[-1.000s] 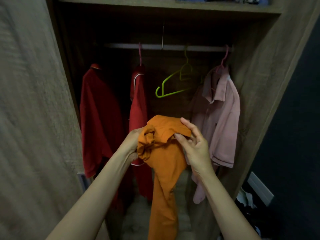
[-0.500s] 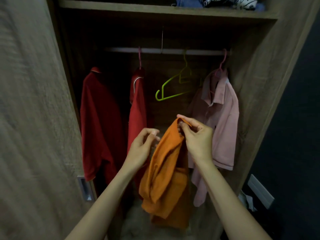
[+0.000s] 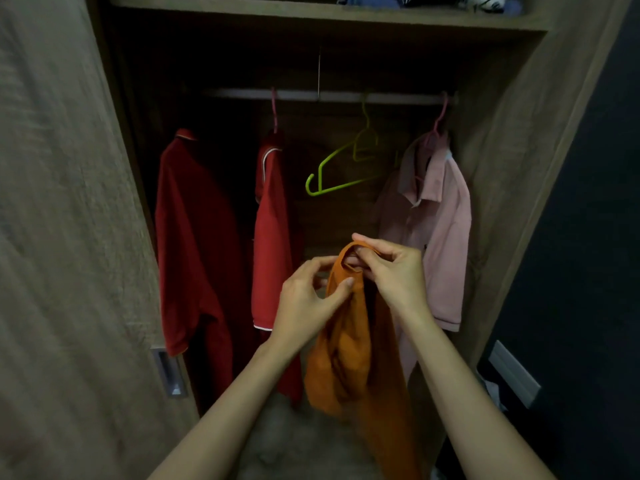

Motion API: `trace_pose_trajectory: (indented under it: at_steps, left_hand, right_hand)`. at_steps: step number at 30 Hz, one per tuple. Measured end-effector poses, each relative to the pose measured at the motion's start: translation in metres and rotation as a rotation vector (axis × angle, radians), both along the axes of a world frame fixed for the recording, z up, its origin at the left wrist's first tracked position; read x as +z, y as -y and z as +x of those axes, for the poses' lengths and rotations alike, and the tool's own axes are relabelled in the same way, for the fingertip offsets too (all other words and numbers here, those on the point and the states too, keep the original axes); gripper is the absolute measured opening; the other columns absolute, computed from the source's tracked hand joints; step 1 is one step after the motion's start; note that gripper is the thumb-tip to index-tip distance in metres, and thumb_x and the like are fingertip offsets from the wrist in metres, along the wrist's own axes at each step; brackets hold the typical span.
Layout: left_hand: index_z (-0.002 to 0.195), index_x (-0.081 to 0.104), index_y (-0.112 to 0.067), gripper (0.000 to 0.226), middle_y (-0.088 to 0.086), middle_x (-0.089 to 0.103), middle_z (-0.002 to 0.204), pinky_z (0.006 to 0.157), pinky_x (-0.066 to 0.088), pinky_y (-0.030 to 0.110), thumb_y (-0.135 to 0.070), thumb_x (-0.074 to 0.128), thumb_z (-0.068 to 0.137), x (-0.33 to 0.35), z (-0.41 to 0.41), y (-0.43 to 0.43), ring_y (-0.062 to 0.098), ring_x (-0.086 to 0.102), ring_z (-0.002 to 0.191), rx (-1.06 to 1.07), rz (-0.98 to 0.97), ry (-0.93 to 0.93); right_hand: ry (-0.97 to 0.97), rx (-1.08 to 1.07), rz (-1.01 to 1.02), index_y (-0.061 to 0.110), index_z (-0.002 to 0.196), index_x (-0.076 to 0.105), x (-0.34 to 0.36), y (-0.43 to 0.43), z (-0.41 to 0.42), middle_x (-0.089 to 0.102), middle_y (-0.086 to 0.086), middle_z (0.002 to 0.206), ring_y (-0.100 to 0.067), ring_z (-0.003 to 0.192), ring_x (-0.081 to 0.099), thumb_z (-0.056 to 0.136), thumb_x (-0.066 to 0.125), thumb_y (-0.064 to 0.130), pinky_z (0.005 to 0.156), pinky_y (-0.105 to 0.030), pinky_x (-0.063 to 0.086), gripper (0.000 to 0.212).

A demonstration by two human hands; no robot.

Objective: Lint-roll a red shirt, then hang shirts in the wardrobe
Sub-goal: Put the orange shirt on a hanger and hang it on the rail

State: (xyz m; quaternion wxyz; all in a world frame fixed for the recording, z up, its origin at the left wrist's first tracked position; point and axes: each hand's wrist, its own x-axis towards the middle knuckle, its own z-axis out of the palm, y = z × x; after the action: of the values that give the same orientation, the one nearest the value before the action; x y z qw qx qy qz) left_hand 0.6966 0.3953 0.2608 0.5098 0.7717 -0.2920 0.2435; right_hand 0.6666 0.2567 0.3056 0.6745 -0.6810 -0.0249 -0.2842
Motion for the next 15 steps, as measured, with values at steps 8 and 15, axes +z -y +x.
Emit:
trace_pose_trajectory:
  at_steps: [8, 15]
  left_hand:
    - [0.085, 0.074, -0.018, 0.017, 0.013, 0.075, 0.08, 0.068, 0.052, 0.031, -0.012, 0.061, 0.094, 0.015, 0.009, 0.009, 0.021, 0.066, 0.07, -0.155, -0.383, -0.514]
    - [0.081, 0.065, -0.008, 0.022, 0.002, 0.061, 0.053, 0.042, 0.051, 0.017, -0.007, 0.051, 0.099, 0.046, 0.012, 0.016, 0.008, 0.057, 0.041, -0.42, -0.815, -0.896]
  right_hand:
    - [0.019, -0.051, -0.112, 0.019, 0.112, 0.068, 0.0, 0.006, -0.005, 0.074, -0.003, 0.097, -0.01, 0.089, 0.071, 0.09, 0.06, 0.006, 0.077, -0.017, 0.054, 0.027]
    - [-0.011, 0.097, 0.064, 0.043, 0.127, 0.044, -0.016, -0.013, -0.015, 0.062, 0.008, 0.125, 0.002, 0.111, 0.059, 0.074, 0.07, 0.04, 0.094, -0.018, 0.049, 0.059]
